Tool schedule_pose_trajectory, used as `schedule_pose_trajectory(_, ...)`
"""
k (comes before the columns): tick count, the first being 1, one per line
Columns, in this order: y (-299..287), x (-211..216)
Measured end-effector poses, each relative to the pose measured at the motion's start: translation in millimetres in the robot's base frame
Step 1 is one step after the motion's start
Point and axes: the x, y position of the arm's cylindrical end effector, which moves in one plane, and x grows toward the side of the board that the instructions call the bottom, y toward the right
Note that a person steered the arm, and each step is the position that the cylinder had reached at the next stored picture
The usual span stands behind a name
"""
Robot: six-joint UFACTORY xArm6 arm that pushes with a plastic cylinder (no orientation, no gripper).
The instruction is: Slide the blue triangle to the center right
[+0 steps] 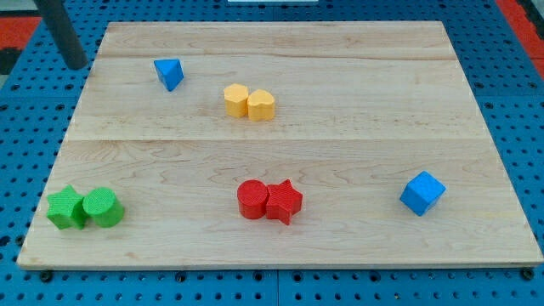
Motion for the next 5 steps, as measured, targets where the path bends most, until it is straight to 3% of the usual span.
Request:
schedule_pose_trajectory(1,37.1,30.2)
schedule_pose_trajectory(3,166.3,9.7)
schedule_pose_trajectory(4,159.4,-0.5)
schedule_pose_trajectory(5,102.3,-5.6)
